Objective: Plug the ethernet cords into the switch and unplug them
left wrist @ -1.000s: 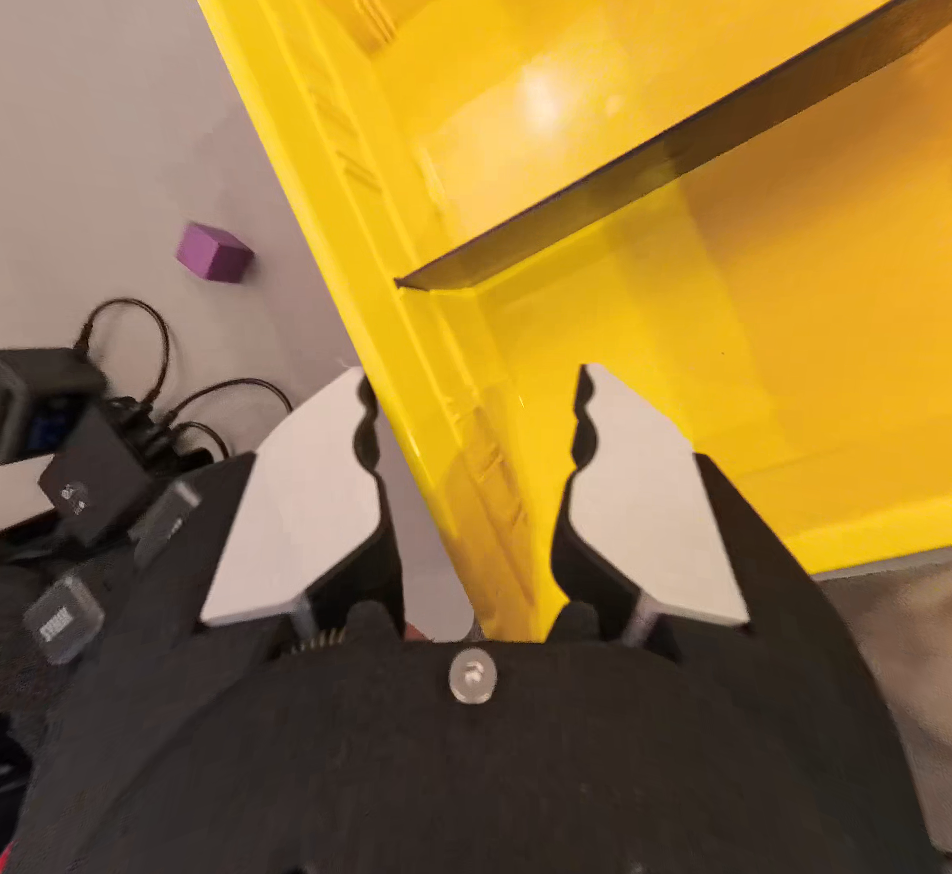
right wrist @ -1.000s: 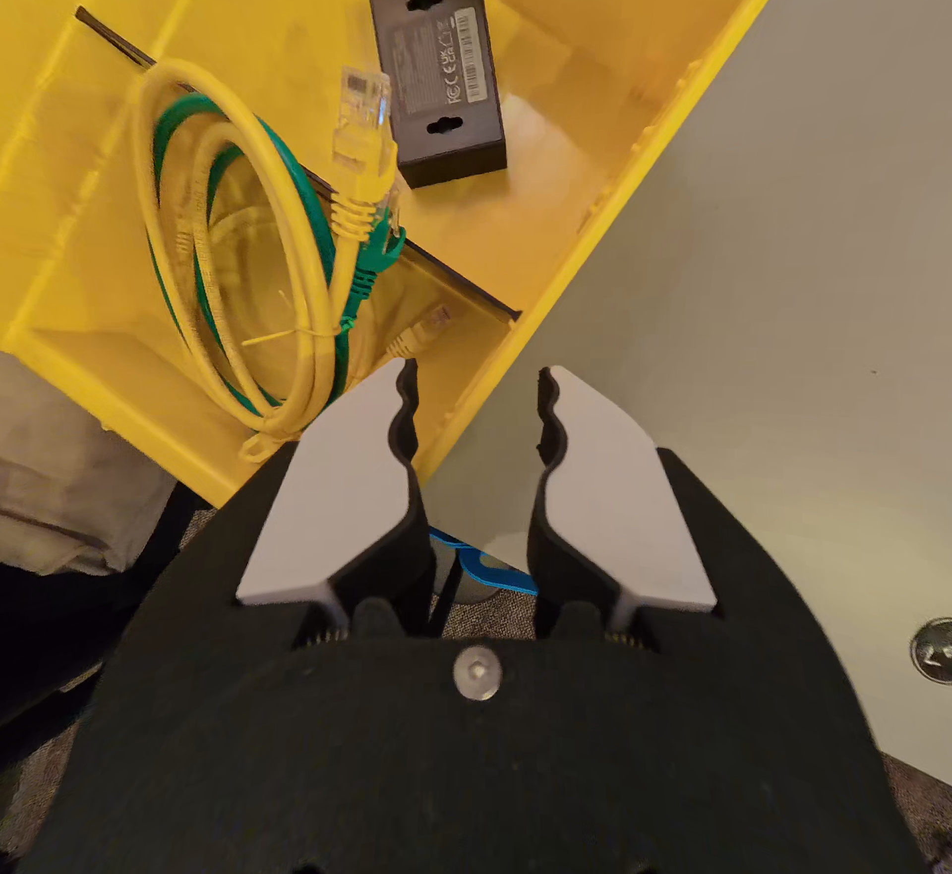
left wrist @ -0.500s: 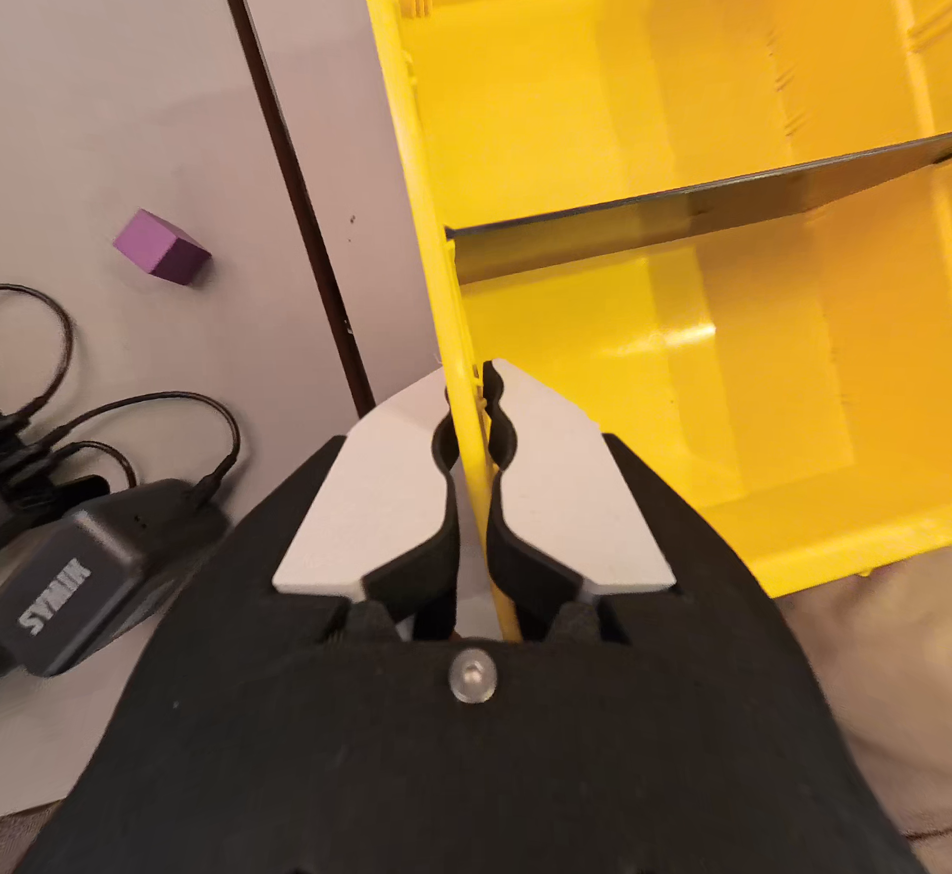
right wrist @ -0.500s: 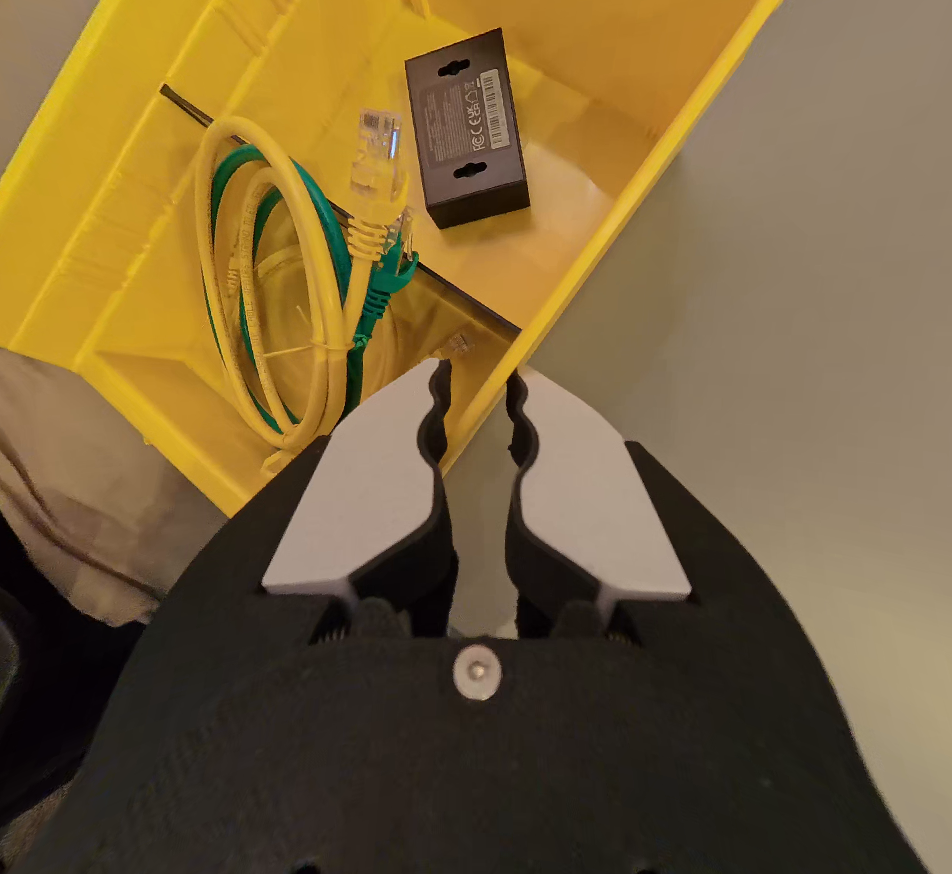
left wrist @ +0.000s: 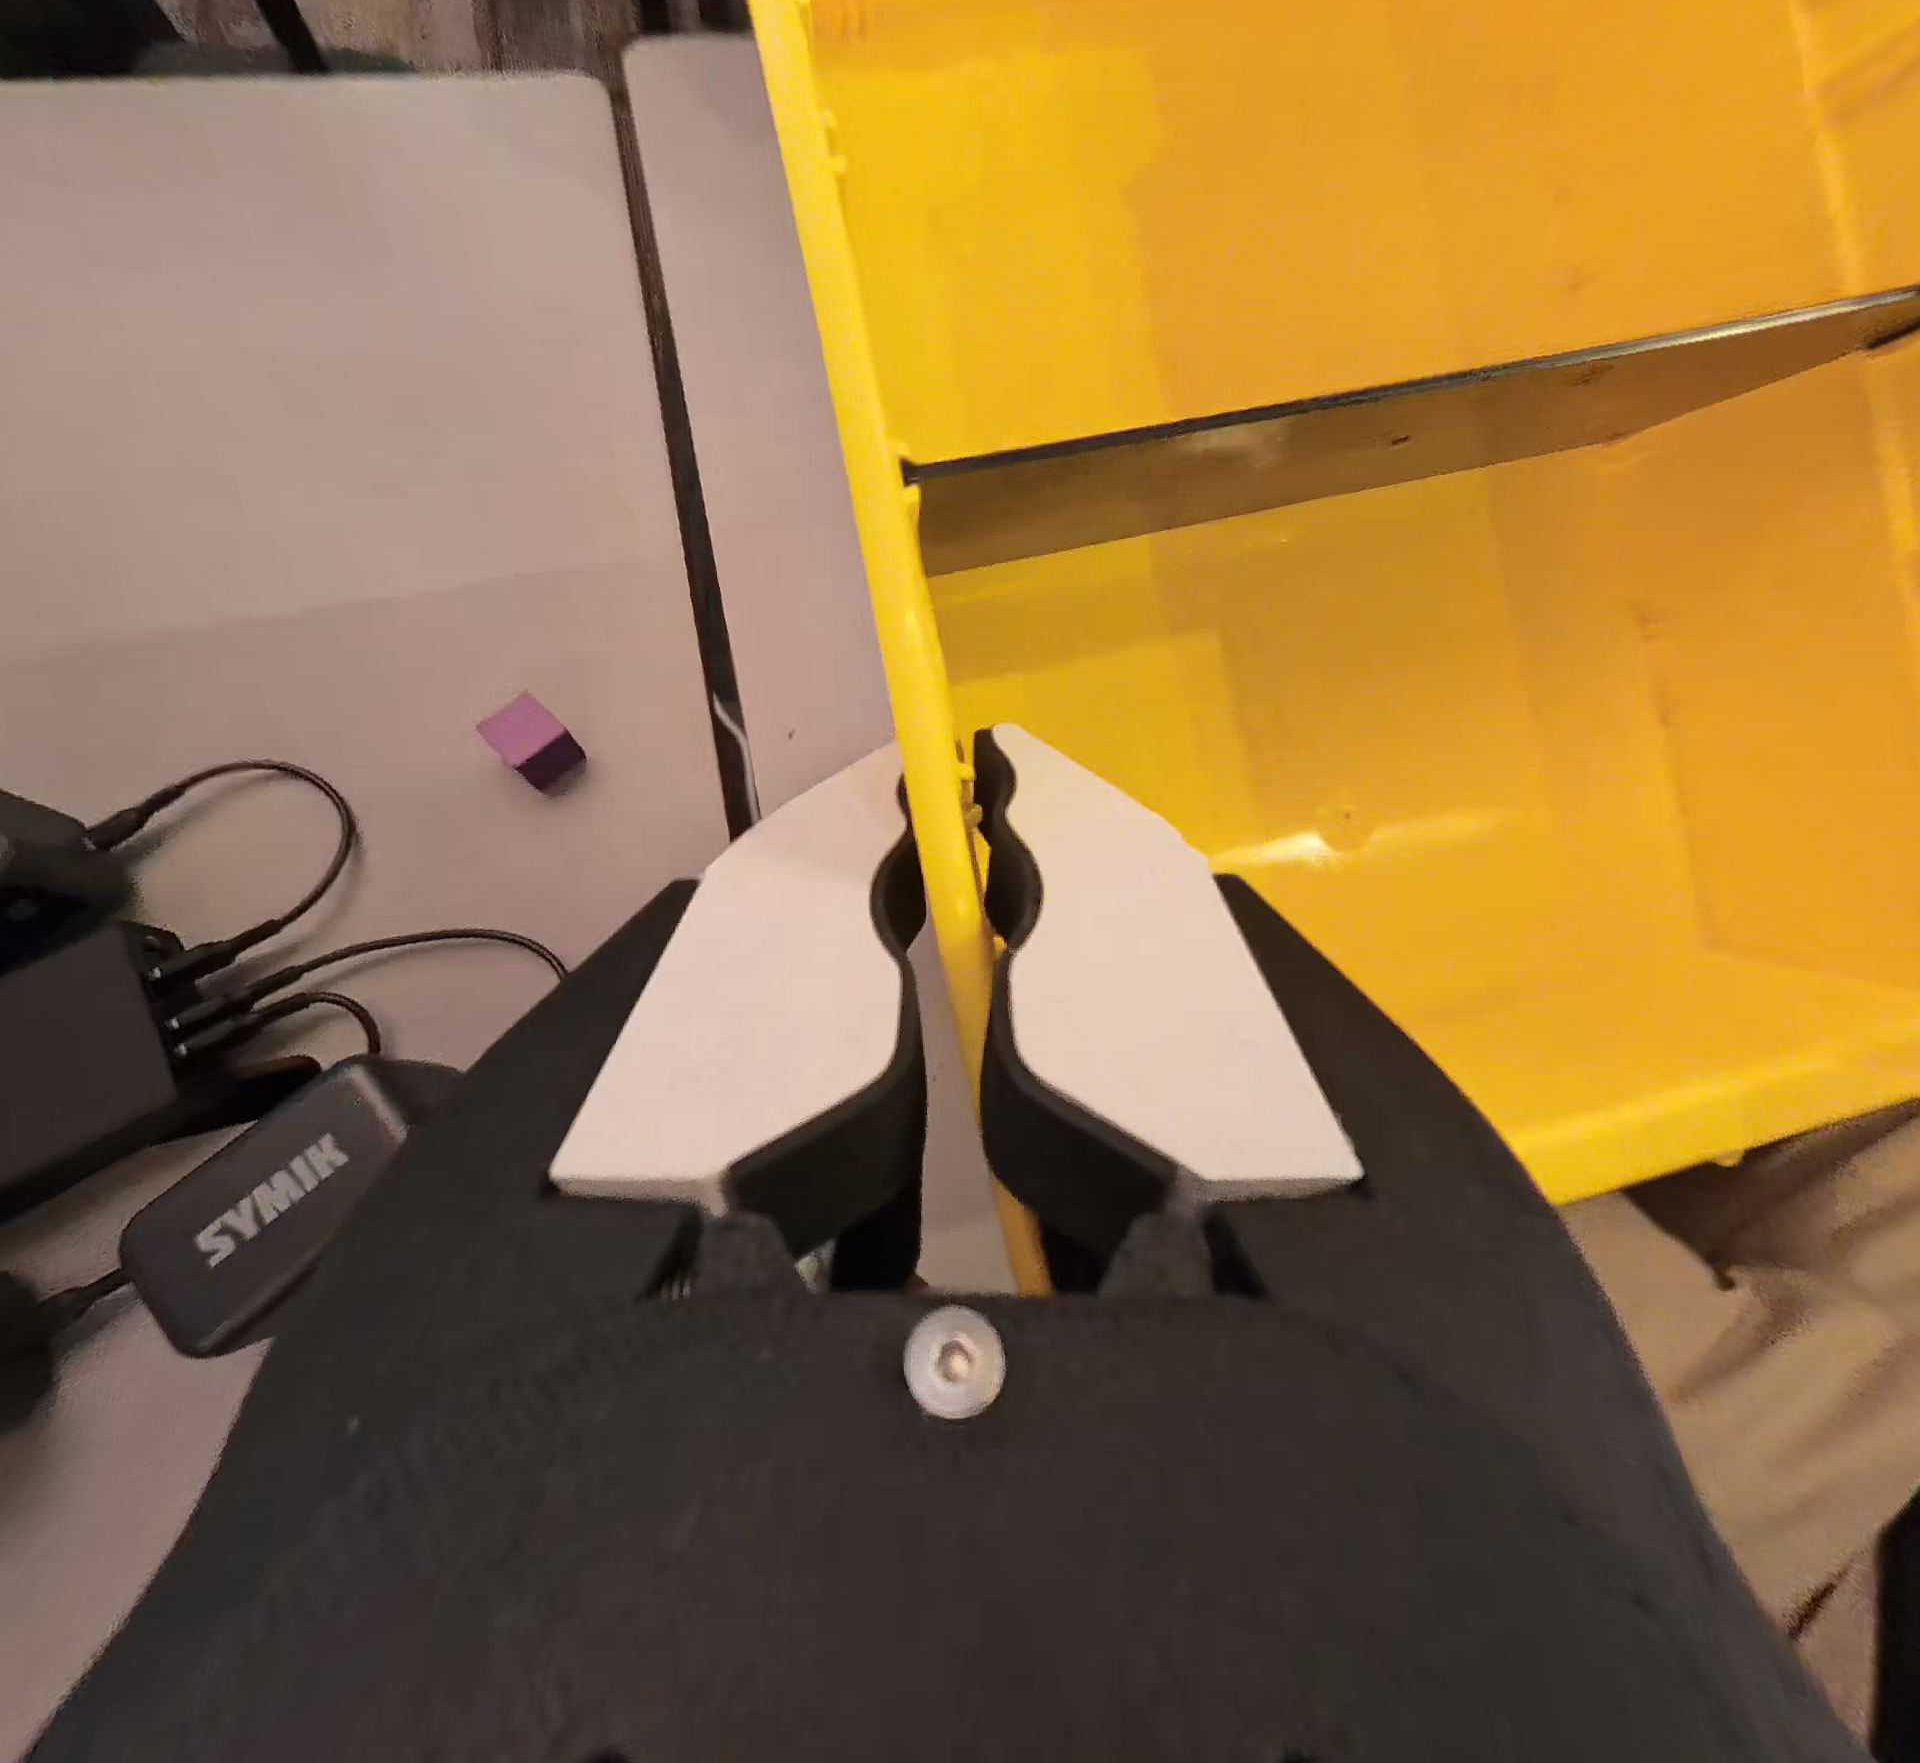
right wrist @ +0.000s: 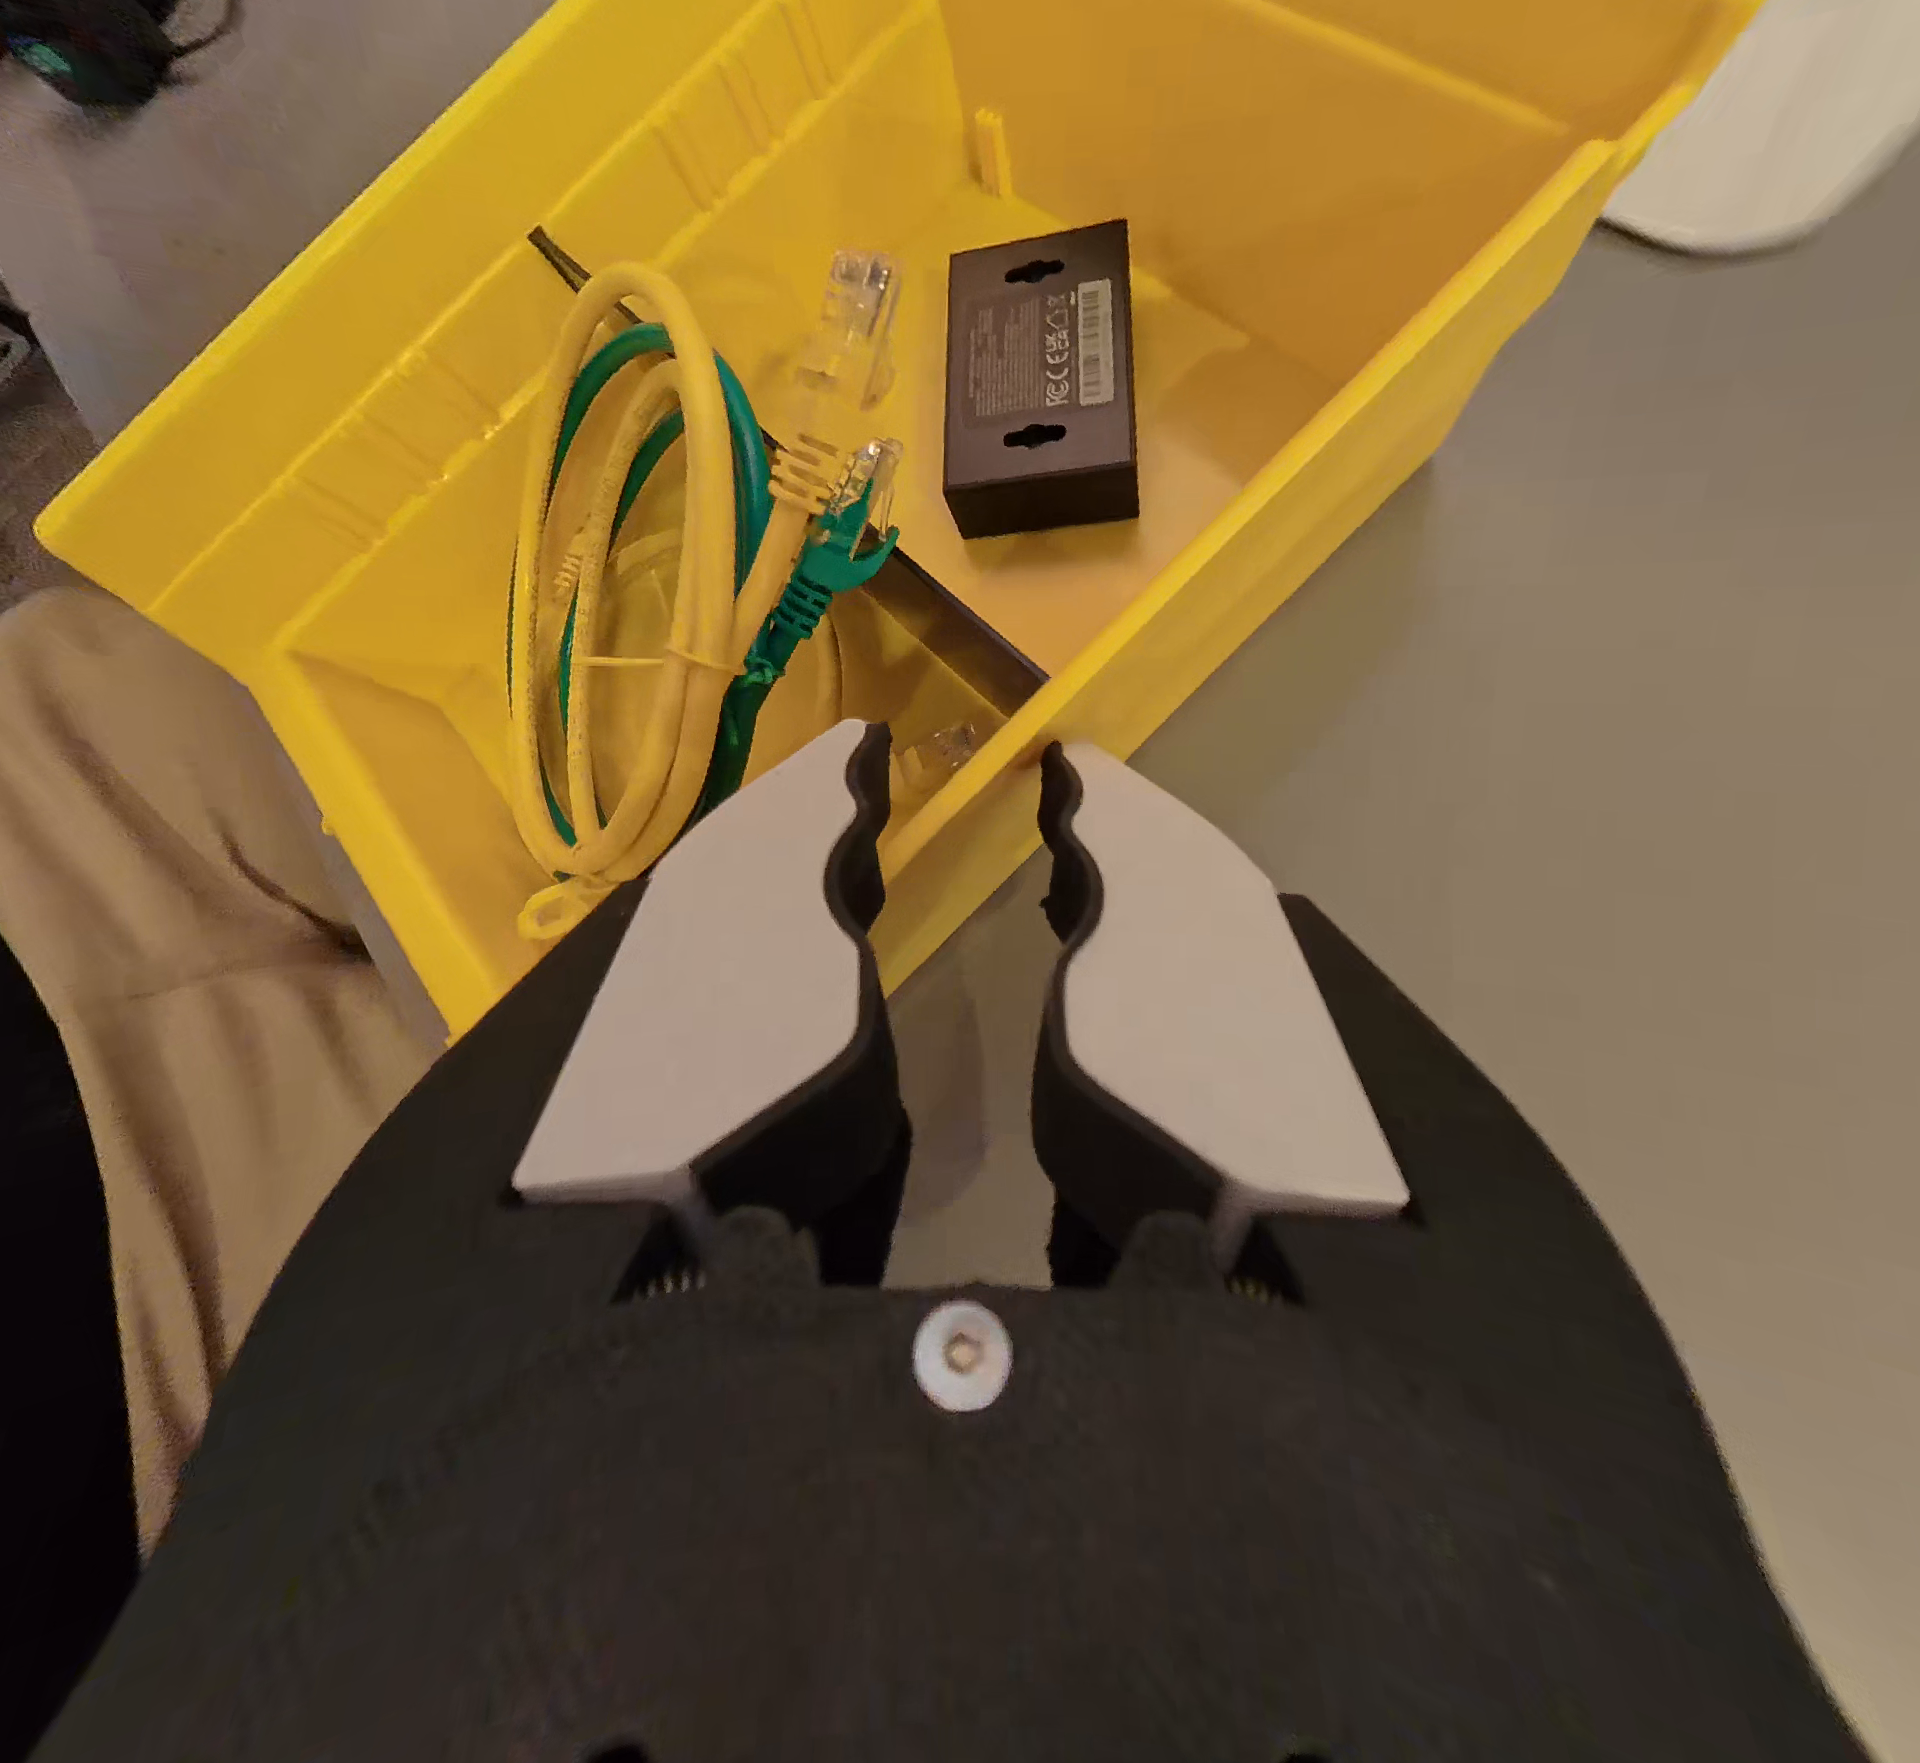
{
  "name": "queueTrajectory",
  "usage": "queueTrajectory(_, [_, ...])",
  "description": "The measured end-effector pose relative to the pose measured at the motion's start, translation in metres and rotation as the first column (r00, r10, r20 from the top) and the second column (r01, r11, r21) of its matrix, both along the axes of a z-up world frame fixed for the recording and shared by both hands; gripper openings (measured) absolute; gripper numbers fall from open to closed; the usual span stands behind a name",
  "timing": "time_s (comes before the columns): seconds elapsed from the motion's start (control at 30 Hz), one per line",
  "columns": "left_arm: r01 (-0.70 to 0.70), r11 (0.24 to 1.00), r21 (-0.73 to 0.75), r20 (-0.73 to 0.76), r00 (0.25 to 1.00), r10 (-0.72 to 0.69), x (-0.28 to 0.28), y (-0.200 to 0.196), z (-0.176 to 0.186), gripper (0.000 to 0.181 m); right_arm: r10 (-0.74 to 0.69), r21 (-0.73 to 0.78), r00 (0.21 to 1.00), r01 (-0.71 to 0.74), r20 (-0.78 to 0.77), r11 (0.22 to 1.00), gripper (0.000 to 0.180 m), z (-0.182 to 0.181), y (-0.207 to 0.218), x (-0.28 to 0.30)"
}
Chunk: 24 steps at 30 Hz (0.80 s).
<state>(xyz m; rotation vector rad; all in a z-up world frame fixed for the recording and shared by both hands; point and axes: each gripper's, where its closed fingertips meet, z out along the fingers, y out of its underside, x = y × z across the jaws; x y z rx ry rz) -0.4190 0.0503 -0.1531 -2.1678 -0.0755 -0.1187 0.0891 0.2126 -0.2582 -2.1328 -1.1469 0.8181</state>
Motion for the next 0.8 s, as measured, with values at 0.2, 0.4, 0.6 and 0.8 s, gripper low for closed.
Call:
queueTrajectory(0.2, [0.027, 0.997, 0.071, -0.031, 0.999, -0.024, 0.019, -0.006, 0.036, 0.006, 0.091, 0.020, 0.991, -0.089, -0.099, 0.996, 0.039, 0.002, -0.019, -0.110])
queueTrajectory(0.4, [0.093, 0.988, 0.121, -0.069, 0.994, -0.085, 0.059, 0.007, 0.066, 0.006, 0.172, -0.033, 0.960, -0.183, -0.221, 0.983, 0.079, -0.001, -0.046, -0.190])
queueTrajectory(0.6, [0.263, 0.955, 0.135, -0.072, 0.964, -0.256, 0.155, 0.048, 0.080, 0.006, 0.083, 0.014, 0.926, -0.083, -0.368, 0.996, 0.077, 0.063, -0.022, -0.119])
queueTrajectory(0.8, [0.515, 0.857, 0.030, -0.094, 0.855, -0.510, 0.283, 0.130, 0.058, 0.006, 0.057, 0.174, 0.846, 0.043, -0.530, 0.984, 0.091, 0.138, -0.037, 0.016])
